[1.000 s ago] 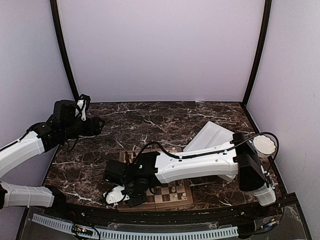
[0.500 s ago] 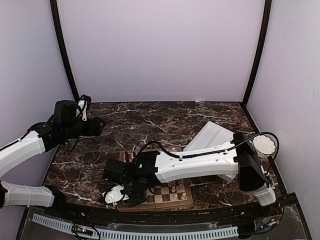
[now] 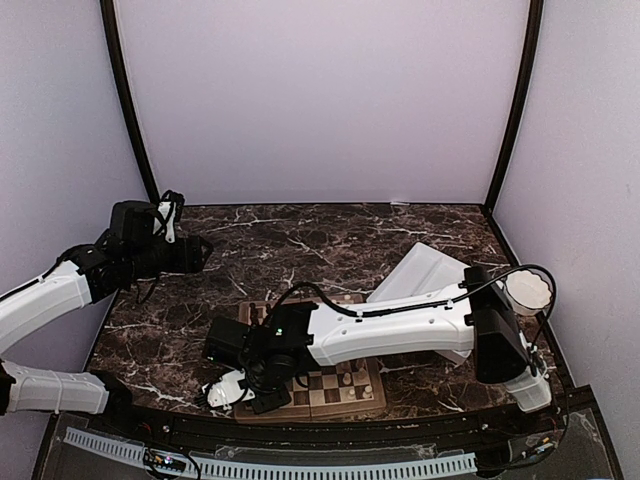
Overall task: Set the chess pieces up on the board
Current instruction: Place the rook at a8, then reset both arms
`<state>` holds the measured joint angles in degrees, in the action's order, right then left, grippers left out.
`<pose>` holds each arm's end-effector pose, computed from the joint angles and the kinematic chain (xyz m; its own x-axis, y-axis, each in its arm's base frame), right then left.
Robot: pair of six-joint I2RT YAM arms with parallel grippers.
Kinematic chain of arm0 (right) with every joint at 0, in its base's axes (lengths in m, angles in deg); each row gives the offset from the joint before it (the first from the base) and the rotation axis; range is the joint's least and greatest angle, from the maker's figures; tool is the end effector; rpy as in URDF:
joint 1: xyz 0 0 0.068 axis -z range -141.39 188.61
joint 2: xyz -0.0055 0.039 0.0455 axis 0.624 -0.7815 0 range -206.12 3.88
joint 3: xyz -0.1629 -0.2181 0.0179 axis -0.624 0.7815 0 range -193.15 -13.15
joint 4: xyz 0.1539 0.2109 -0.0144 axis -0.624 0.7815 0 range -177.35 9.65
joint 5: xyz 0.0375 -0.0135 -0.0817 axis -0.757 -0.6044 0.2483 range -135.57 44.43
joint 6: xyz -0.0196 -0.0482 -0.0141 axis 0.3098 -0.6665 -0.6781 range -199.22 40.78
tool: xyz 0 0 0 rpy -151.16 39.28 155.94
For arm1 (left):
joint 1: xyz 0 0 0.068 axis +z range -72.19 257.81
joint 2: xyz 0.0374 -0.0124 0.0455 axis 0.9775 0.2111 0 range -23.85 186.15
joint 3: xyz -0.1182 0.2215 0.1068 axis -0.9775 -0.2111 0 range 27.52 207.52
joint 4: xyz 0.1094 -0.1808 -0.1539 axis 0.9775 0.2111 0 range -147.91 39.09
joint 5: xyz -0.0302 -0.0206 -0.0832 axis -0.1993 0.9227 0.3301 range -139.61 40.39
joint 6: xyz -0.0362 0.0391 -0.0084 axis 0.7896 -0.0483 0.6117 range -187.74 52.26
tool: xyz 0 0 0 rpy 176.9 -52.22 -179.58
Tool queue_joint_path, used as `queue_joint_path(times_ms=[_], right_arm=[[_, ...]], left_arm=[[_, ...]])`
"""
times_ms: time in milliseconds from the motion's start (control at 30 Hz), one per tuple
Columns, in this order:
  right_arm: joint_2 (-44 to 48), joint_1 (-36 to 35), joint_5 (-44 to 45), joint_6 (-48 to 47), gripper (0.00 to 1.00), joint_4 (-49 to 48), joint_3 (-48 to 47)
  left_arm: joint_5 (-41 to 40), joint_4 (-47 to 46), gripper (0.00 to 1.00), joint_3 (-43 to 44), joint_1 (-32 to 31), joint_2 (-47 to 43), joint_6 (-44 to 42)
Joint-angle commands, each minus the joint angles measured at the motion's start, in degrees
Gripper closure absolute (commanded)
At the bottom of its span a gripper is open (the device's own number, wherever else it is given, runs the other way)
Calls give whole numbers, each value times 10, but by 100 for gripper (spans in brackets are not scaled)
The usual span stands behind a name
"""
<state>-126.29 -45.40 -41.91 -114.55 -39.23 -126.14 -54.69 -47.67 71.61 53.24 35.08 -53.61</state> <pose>0.0533 0.4851 0.2007 0.4950 -0.8127 -0.3074 -0.8623 -0.4158 -0.2891 0.2151 -0.0949 0.2885 -0.4570 -0.0584 -0.8875 0.2368 0.9538 -0.1847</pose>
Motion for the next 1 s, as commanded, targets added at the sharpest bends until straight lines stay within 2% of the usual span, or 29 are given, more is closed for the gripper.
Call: queue_joint_path(times_ms=[0,333,467,600,733,867,967], right_arm=[[-8,-7,-4,1,85,5,-14],[72,4,3,-19,74,8,14],[126,35,19,-21,73,6,36],[172,108,41,-5,73,-3,47],[224,199,55,20,71,-20,66],[276,310,42,56,67,-43,83],[319,400,10,80,62,-63,103]], left_arm=[[7,7,24,4,4,0,-3],[1,6,24,3,4,5,-8],[1,2,24,1,4,12,-18],[0,2,20,4,4,17,-26],[-9,19,11,24,4,21,-30],[-38,38,2,51,4,26,-52],[-77,35,1,61,4,37,-72]])
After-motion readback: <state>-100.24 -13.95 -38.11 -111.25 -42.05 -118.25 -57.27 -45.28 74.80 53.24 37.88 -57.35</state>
